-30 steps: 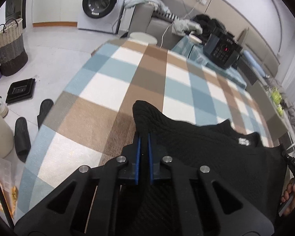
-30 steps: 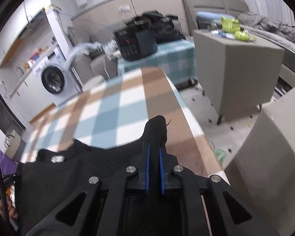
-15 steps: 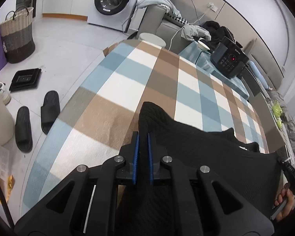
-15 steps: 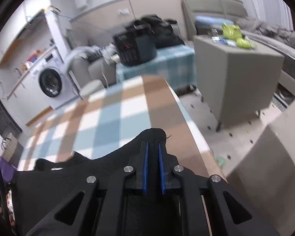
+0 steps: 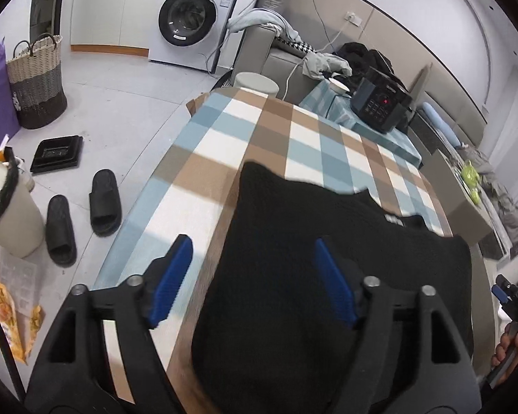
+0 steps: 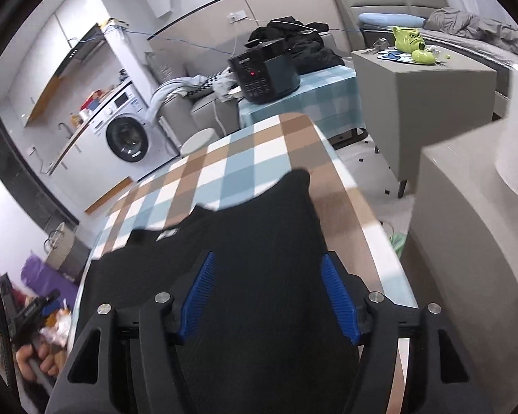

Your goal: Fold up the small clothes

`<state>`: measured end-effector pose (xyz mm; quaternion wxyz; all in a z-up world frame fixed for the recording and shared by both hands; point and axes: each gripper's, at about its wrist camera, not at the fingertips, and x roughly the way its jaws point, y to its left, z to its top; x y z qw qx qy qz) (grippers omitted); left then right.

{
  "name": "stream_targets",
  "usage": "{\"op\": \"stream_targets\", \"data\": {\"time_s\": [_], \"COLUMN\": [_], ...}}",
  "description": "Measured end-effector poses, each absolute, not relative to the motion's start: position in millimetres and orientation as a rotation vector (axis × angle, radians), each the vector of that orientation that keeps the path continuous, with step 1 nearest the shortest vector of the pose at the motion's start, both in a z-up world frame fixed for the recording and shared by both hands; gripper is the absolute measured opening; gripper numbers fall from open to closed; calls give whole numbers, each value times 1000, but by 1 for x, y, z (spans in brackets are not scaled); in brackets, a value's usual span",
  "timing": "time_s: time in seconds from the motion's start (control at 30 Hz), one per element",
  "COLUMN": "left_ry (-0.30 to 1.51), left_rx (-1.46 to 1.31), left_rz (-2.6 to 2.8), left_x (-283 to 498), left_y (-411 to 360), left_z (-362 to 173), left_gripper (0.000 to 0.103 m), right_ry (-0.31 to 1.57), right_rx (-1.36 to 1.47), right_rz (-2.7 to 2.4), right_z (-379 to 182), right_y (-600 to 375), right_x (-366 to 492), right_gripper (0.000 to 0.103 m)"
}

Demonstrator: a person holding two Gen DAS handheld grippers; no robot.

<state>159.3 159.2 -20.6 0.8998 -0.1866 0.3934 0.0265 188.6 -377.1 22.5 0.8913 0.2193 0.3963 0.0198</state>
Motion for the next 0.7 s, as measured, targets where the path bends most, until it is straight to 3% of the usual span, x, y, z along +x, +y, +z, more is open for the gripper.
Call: {"op": "stream_targets", "data": {"time_s": [0.37,0.7], "left_ry": [882,923], "left_rx": [-503,-513], "left_rz": [85,-10], "left_x": [45,17], "left_y": [154,114], "left_z": [-51,-73], "left_gripper": [75,73], "right_ry": [841,891], "right_rx": [543,600], "right_rz": [20,29], "right_z": [5,-28], "right_y": [-383,-382], "right_x": [85,57], "right_gripper": [67,67]}}
